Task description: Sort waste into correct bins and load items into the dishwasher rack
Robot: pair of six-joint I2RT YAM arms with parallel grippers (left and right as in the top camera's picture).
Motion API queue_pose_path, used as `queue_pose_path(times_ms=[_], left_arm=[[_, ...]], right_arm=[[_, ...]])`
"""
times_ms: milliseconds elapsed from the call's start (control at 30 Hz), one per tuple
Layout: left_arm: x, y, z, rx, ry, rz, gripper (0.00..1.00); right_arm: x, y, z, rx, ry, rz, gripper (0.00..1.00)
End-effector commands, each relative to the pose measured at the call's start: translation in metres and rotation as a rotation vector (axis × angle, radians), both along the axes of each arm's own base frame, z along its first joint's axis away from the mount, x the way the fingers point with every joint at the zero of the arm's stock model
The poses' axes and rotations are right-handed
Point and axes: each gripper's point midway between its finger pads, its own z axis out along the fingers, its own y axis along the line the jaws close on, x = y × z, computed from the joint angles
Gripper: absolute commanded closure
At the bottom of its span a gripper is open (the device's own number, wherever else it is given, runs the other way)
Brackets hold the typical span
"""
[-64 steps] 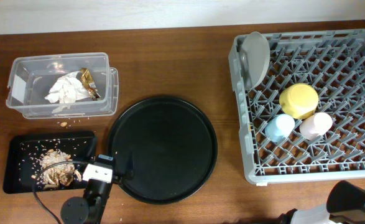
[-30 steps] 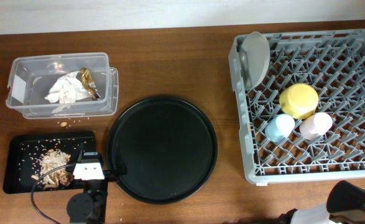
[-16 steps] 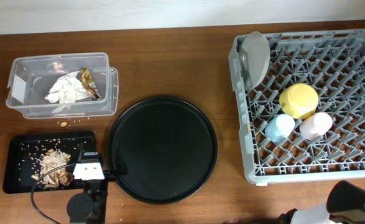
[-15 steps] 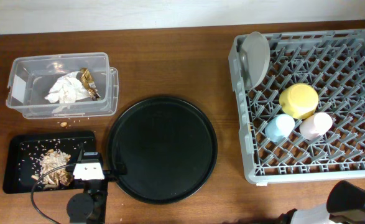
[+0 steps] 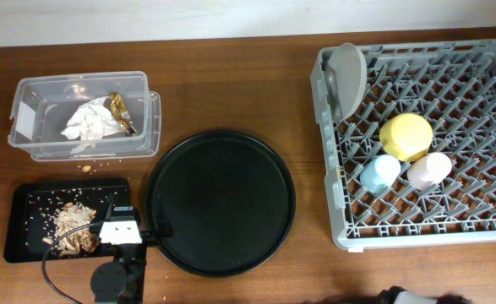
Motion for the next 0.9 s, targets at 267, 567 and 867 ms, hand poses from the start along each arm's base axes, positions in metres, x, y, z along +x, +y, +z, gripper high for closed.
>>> queue_pose_path(times_ms=[267,567,867], left_arm=[[0.0,0.003,-0.001,0.001,-0.001,0.018,0.01],[0.0,0.003,-0.001,0.001,-0.001,0.018,0.01],[0.0,0.003,-0.001,0.001,-0.001,0.018,0.01]], right_arm=[[-0.071,0.095,0.074,-0.148,-0.382,0.294,0.01],[-0.096,0.124,0.064,-0.132,-0.544,0.432,0.01],[-0.035,0.169,-0.041,-0.043,-0.76,0.718,0.01]])
